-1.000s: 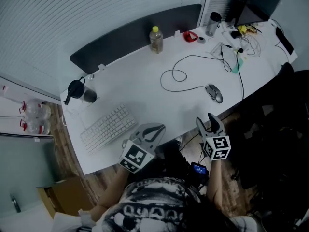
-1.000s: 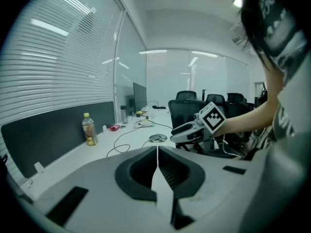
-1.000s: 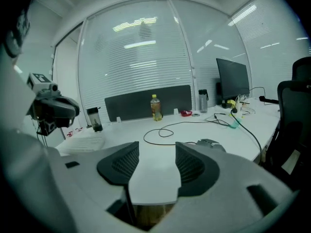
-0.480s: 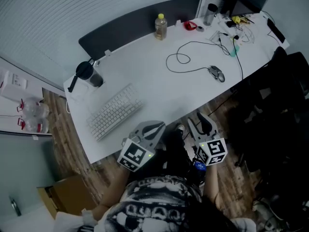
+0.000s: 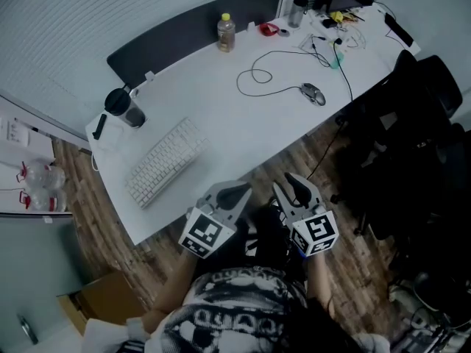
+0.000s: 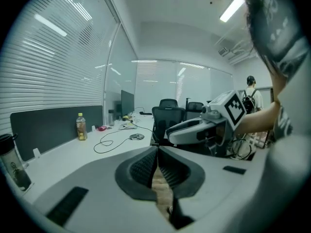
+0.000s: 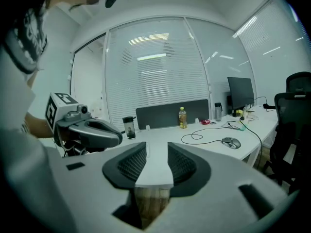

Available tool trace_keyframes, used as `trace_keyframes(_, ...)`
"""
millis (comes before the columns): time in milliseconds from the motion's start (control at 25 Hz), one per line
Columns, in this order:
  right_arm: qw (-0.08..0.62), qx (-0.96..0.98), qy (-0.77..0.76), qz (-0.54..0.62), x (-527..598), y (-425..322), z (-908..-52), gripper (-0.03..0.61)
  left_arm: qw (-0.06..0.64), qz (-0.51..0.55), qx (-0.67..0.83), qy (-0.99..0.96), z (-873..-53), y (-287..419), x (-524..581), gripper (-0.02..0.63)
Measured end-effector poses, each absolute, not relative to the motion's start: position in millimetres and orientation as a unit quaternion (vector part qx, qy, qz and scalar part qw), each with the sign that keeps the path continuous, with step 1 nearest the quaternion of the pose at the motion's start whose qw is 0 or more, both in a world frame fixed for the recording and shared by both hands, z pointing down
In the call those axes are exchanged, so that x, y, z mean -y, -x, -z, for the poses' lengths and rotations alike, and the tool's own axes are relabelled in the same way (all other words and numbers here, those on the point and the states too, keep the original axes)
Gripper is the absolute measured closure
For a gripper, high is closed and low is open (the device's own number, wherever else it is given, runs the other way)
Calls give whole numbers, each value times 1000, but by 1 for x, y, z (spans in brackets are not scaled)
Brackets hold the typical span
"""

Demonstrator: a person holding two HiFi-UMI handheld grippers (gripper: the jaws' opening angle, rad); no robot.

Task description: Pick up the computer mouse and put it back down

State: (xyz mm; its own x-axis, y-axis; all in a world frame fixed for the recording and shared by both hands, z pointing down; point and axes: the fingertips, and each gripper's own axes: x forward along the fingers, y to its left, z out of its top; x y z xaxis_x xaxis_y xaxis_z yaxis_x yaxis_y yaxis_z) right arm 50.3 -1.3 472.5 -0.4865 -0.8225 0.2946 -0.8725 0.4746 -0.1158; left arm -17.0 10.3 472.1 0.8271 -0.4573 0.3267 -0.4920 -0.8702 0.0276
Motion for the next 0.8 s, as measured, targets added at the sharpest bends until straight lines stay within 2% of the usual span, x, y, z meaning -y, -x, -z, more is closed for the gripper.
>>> trace_keyframes(400,97,844,-513,-126,-25,-94,-468,508,48,-163,210,-963,-474,-41,-32,609)
trace_keyframes(720,85,858,-494,-113,-41,-158,-461,583,48,-162,249,-954,-465,-100,-49,609)
trace_keyframes(800,84,863,-485,-112,-44,-174,-459,583,46,-162,259,-951,-463,-116,-55,609)
